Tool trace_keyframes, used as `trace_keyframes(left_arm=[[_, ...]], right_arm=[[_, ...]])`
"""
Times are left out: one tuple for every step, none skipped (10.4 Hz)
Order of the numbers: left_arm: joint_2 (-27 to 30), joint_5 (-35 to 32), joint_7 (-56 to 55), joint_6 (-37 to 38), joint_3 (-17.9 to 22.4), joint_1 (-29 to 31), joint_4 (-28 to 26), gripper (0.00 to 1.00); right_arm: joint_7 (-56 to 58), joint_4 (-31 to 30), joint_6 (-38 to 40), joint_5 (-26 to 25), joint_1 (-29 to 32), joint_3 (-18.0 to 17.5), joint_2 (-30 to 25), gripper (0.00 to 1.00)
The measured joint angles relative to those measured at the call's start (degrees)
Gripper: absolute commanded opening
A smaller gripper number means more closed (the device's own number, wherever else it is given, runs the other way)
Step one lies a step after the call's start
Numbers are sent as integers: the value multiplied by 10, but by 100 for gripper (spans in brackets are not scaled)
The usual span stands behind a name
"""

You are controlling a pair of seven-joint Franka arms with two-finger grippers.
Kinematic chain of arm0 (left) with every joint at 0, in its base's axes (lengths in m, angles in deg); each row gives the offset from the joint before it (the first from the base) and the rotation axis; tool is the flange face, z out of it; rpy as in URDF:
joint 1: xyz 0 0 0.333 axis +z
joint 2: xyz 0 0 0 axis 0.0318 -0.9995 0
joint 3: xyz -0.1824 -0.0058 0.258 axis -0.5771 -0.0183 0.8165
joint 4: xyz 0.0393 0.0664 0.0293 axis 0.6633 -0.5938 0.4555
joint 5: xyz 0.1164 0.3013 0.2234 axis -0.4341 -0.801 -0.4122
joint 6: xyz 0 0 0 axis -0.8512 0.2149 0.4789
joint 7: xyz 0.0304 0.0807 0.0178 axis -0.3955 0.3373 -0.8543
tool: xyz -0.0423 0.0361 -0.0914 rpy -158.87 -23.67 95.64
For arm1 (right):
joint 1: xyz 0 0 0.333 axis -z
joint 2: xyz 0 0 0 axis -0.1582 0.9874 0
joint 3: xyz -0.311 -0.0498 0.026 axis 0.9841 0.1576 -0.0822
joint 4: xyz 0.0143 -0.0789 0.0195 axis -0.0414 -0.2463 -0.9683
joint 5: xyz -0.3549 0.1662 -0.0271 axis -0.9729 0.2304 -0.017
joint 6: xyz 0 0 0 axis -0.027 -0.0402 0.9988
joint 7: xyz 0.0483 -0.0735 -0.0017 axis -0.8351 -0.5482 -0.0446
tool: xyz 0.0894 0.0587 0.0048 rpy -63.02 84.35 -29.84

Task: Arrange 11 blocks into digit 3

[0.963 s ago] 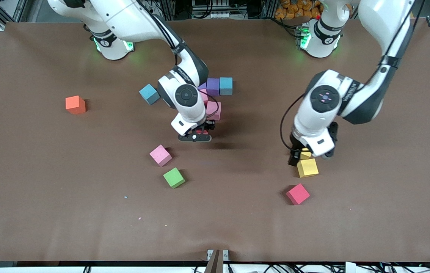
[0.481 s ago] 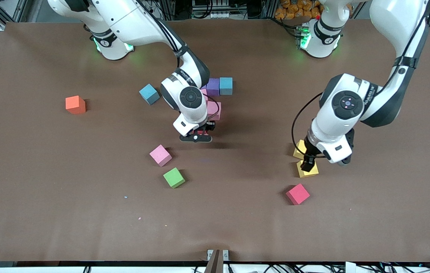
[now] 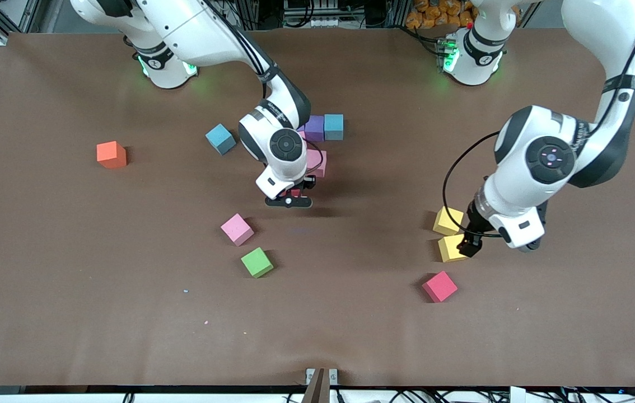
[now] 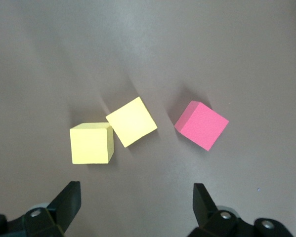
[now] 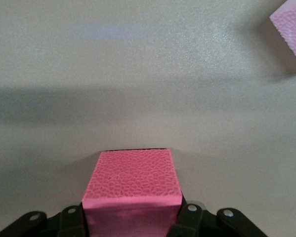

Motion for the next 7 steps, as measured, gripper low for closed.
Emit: trace_keyframes(left_arm=[[0,2,23,6,0,7,5,100],[0,3,42,10,0,11,7,100],[0,3,60,16,0,15,11,100],[0,3,79,23,0,19,18,100],[0,3,95,28,0,21,25,100],[0,3,105,30,0,23,29,100],[0,3,107,31,0,24,30,100]], right_arm=[[-3,0,0,0,0,0,0,0],[-7,0,1,0,0,0,0,0],[-10,0,1,0,0,0,0,0],[-12,0,1,0,0,0,0,0],[-13,0,2,0,-1,0,0,0],[-16,0,2,0,-1,0,0,0],[-20,0,3,0,-1,0,0,0]])
